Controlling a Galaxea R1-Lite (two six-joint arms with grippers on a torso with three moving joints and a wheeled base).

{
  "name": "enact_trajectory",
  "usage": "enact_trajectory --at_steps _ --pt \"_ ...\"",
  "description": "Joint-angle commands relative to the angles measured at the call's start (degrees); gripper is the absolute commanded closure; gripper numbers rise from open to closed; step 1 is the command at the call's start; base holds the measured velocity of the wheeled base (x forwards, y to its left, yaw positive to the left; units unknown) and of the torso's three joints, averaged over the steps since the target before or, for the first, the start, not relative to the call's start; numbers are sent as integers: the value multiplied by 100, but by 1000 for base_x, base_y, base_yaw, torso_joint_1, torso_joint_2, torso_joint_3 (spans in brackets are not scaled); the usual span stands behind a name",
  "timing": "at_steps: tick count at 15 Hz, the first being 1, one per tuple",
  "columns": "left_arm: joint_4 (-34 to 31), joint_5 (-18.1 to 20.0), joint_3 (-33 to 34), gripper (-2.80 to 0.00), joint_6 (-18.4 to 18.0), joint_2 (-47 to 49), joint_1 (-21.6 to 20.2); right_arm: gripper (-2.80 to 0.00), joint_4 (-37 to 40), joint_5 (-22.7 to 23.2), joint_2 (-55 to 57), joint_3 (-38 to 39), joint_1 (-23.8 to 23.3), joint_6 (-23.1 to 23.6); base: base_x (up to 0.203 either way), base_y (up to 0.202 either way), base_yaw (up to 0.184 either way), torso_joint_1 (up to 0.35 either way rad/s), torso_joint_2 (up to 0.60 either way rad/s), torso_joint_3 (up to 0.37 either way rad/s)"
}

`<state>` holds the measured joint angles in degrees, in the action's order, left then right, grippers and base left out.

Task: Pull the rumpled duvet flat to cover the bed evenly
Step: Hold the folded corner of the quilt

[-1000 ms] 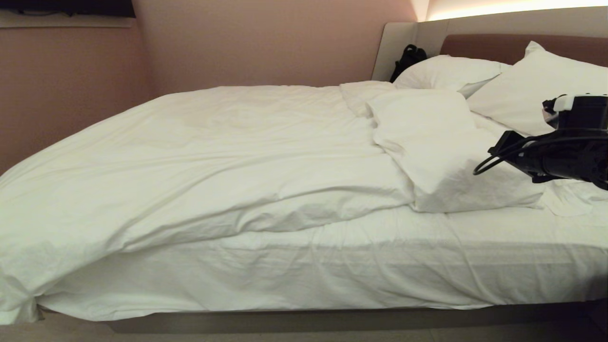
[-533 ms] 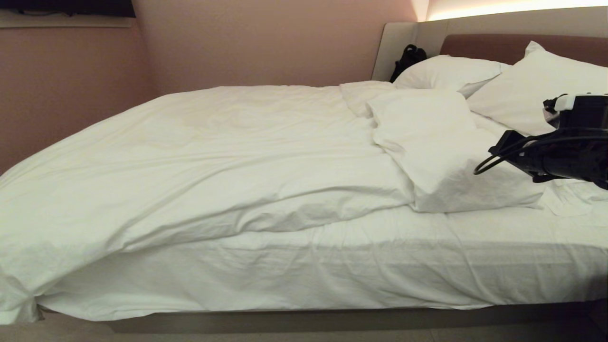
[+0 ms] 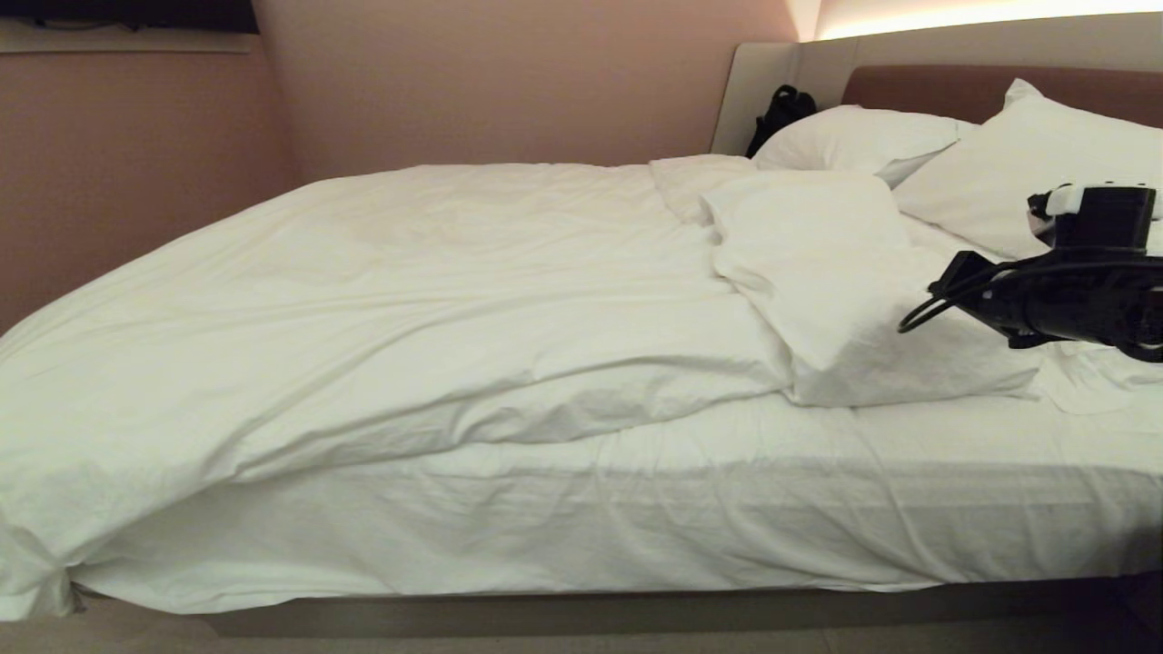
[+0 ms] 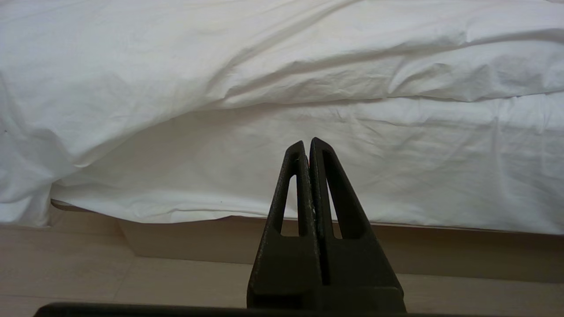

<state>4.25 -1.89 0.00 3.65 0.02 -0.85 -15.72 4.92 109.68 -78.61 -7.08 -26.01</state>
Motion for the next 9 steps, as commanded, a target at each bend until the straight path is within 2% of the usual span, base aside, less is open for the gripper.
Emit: enact_trajectory --at_steps 1,9 --pt "6 -4 0 0 4 1 -3 0 -6 0 173 -44 -4 -18 0 0 0 0 0 0" --pt "6 -4 0 0 4 -2 -3 0 -1 44 370 -119 -21 -26 0 0 0 0 0 0"
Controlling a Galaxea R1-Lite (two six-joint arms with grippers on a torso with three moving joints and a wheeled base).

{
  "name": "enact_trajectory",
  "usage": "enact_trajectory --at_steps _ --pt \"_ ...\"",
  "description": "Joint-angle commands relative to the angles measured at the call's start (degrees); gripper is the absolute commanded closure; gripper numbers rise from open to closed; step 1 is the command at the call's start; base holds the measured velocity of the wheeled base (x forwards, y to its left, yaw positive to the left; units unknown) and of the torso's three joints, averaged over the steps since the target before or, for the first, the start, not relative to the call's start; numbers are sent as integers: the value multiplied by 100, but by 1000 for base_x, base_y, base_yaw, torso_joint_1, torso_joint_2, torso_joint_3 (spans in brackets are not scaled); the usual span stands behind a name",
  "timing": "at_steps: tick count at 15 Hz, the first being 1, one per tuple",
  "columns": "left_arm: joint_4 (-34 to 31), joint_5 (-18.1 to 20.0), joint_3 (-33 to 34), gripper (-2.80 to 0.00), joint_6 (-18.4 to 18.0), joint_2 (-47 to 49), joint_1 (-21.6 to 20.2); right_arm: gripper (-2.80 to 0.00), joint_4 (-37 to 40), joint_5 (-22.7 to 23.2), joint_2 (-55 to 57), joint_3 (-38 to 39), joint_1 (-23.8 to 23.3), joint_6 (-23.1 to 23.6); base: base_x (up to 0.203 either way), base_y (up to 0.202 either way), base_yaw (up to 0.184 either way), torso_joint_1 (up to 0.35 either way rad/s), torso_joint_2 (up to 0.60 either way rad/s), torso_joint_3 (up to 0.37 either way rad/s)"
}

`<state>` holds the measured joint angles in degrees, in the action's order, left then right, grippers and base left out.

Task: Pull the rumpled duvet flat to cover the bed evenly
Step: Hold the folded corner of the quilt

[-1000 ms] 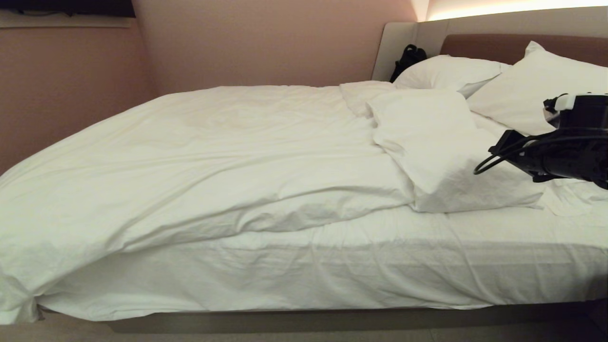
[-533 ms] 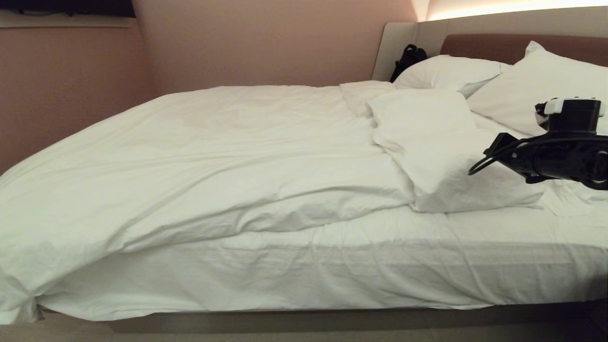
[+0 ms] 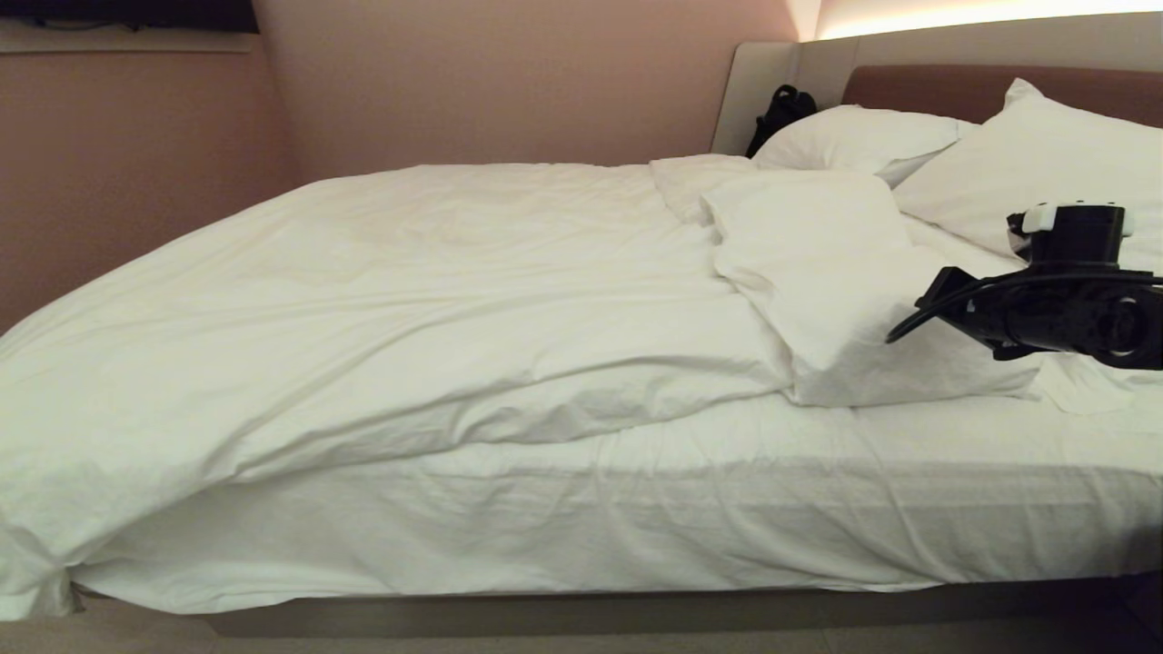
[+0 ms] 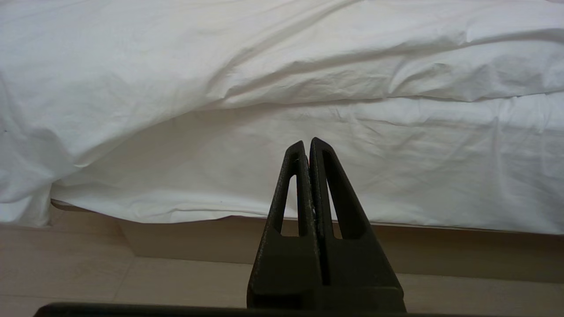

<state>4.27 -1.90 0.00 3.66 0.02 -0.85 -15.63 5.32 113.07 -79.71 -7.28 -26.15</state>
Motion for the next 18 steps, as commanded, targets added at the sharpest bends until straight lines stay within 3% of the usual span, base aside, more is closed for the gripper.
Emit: enact_trajectory --at_steps 1,18 --pt "4 -3 0 0 3 -2 -3 0 -10 13 58 -9 -2 -13 0 0 0 0 0 0" --pt "4 -3 0 0 3 0 -3 0 -51 38 481 -18 0 -14 0 0 0 0 0 0"
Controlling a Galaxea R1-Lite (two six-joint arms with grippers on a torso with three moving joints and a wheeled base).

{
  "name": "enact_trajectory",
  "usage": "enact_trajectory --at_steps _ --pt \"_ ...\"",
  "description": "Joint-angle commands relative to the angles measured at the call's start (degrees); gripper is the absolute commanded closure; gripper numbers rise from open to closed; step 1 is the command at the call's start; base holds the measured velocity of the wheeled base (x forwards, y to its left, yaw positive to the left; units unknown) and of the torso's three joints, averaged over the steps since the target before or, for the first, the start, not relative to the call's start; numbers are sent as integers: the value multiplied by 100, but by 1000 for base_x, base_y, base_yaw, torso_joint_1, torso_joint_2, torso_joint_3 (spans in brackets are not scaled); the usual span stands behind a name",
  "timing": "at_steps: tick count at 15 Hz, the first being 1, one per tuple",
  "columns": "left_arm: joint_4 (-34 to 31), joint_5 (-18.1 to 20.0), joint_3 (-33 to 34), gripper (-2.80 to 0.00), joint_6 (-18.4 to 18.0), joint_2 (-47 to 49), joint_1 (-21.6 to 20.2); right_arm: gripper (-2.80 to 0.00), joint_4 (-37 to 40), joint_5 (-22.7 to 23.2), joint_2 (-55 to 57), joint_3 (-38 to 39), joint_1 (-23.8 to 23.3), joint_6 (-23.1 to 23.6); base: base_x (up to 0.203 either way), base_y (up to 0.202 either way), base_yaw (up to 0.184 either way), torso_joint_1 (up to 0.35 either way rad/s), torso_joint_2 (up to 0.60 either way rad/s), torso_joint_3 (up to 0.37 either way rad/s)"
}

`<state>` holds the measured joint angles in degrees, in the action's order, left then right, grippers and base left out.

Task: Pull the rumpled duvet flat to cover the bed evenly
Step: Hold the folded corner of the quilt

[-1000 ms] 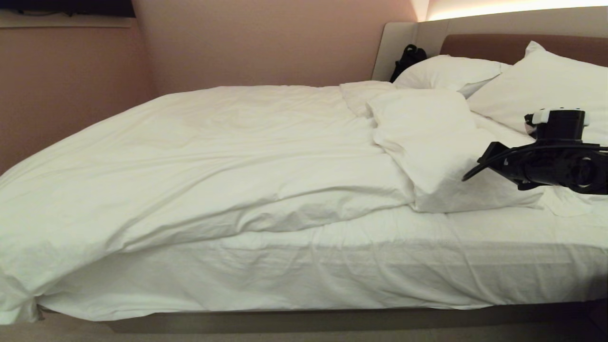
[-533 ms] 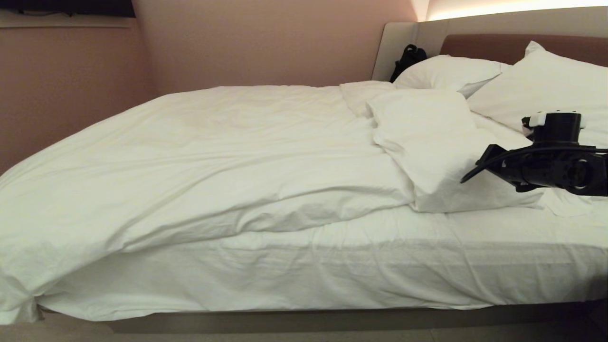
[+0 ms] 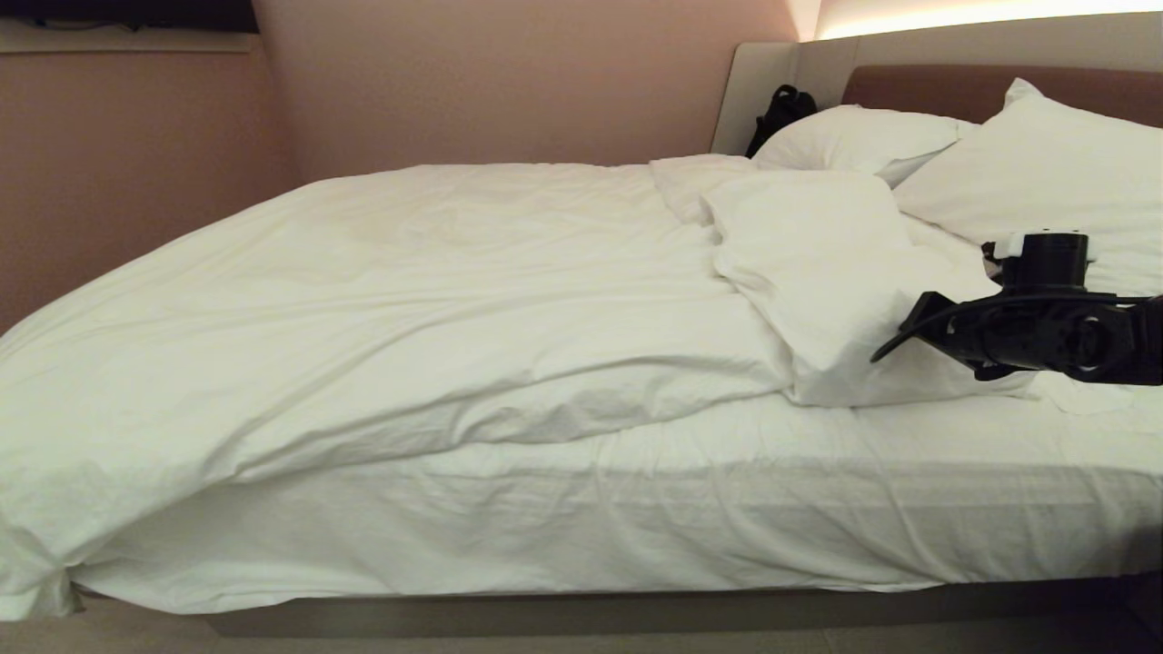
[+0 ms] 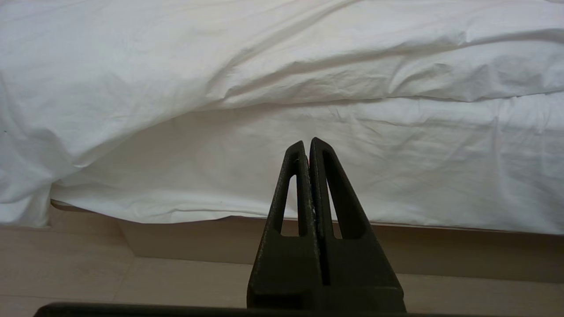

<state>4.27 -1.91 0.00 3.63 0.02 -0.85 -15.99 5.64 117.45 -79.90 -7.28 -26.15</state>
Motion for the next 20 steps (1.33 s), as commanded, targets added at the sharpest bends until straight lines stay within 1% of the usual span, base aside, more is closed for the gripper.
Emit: enact_trajectory --at_steps 1,14,20 --pt "4 -2 0 0 6 6 -3 0 -97 -12 87 0 7 -13 0 0 0 0 0 0" --pt "4 -2 0 0 6 6 -3 0 -159 -58 351 -158 -1 -22 0 0 0 0 0 0" --pt "4 -2 0 0 6 -2 -3 0 -103 -49 -411 61 1 -13 0 0 0 0 0 0"
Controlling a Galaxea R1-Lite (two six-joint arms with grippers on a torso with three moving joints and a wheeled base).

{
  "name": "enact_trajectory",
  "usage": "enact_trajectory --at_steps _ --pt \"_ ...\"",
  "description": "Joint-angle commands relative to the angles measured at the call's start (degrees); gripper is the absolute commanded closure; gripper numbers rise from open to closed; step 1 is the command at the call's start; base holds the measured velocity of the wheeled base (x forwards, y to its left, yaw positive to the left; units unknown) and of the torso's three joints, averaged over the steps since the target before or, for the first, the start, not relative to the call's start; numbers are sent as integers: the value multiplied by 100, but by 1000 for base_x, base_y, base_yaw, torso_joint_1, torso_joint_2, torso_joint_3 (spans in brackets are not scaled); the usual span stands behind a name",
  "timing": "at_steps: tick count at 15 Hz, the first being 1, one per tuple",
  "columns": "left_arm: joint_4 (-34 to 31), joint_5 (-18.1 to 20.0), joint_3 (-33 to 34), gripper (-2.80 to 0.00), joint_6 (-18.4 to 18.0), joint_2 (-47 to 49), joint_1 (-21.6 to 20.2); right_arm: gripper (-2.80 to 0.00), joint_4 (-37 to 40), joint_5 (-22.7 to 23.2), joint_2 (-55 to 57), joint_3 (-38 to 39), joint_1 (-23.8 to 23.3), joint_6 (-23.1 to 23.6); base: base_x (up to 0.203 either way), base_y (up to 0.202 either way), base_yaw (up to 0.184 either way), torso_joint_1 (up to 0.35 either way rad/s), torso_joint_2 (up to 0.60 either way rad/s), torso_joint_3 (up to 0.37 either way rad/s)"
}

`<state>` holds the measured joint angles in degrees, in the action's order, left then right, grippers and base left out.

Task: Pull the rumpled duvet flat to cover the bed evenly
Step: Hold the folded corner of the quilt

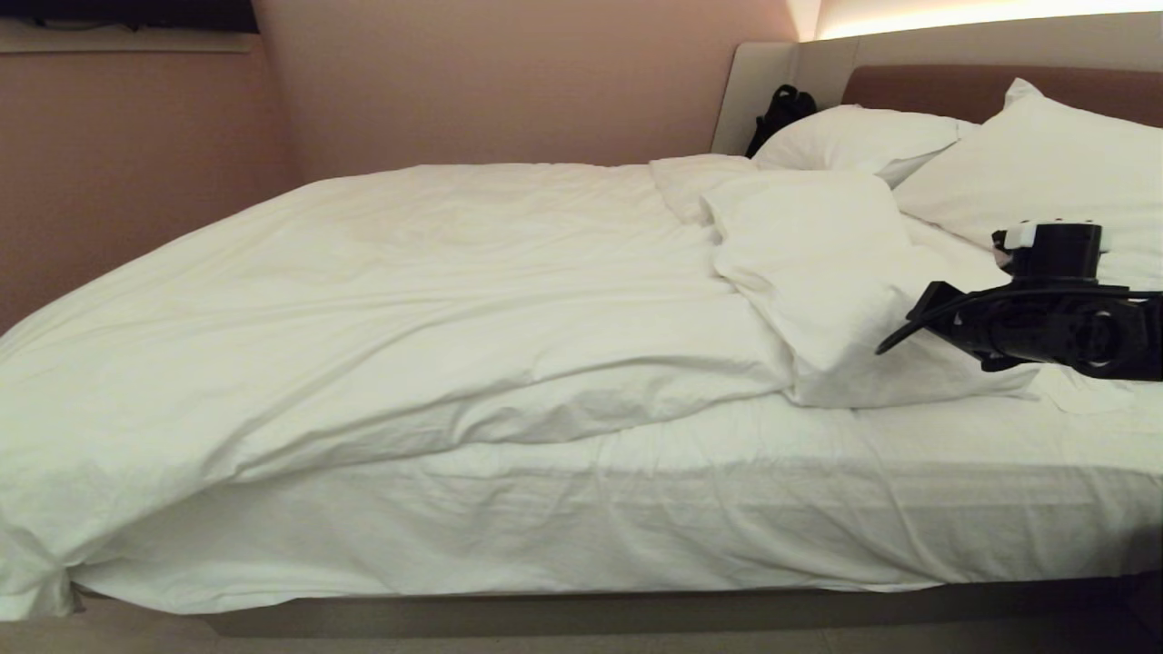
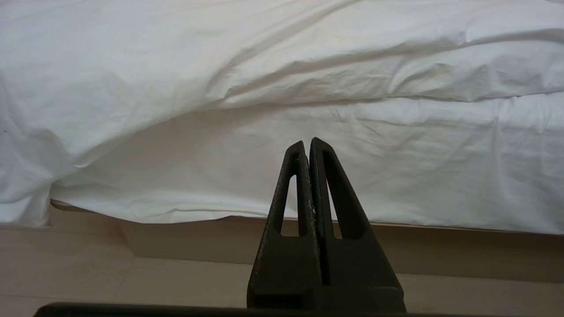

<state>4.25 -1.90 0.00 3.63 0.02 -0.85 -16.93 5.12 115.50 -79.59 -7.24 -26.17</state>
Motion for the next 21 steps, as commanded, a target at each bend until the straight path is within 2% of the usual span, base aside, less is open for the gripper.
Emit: enact_trajectory --at_steps 1,3,4,8,14,21 --pt "5 -3 0 0 6 0 -3 0 34 -2 -274 40 -6 -11 0 0 0 0 0 0" --pt "5 -3 0 0 6 5 -3 0 103 -11 -252 29 -16 -11 0 0 0 0 0 0" --pt "5 -3 0 0 6 0 -3 -280 128 -11 -206 5 -32 -2 0 0 0 0 0 0" --pt "5 -3 0 0 6 6 -3 -280 144 42 -168 -112 -212 3 0 0 0 0 0 0" --pt "5 -3 0 0 6 6 -3 -280 137 59 140 -584 -964 25 0 0 0 0 0 0" --pt "5 -3 0 0 6 1 -3 -280 137 -10 271 -575 -919 -2 0 0 0 0 0 0"
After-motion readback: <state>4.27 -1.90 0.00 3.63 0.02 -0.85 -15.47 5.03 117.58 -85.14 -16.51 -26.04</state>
